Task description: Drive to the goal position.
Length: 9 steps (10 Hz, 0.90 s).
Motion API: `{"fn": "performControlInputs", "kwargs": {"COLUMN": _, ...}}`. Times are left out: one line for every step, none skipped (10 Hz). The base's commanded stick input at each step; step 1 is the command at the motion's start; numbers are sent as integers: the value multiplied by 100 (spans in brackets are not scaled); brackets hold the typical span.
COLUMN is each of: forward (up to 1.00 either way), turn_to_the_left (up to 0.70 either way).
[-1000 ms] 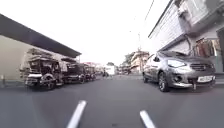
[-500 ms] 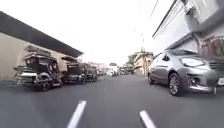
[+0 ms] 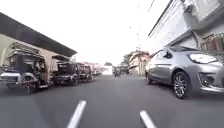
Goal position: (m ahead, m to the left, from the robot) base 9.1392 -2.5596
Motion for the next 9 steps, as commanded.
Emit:
{"fn": "performControlInputs", "kwargs": {"forward": 100, "turn_to_the_left": 0}}
{"fn": "performControlInputs", "kwargs": {"forward": 100, "turn_to_the_left": 0}}
{"fn": "performControlInputs", "kwargs": {"forward": 100, "turn_to_the_left": 0}}
{"fn": "performControlInputs", "kwargs": {"forward": 100, "turn_to_the_left": 0}}
{"fn": "performControlInputs", "kwargs": {"forward": 100, "turn_to_the_left": 0}}
{"fn": "performControlInputs", "kwargs": {"forward": 100, "turn_to_the_left": 0}}
{"fn": "performControlInputs", "kwargs": {"forward": 100, "turn_to_the_left": 0}}
{"fn": "performControlInputs", "kwargs": {"forward": 100, "turn_to_the_left": 0}}
{"fn": "performControlInputs", "kwargs": {"forward": 100, "turn_to_the_left": -40}}
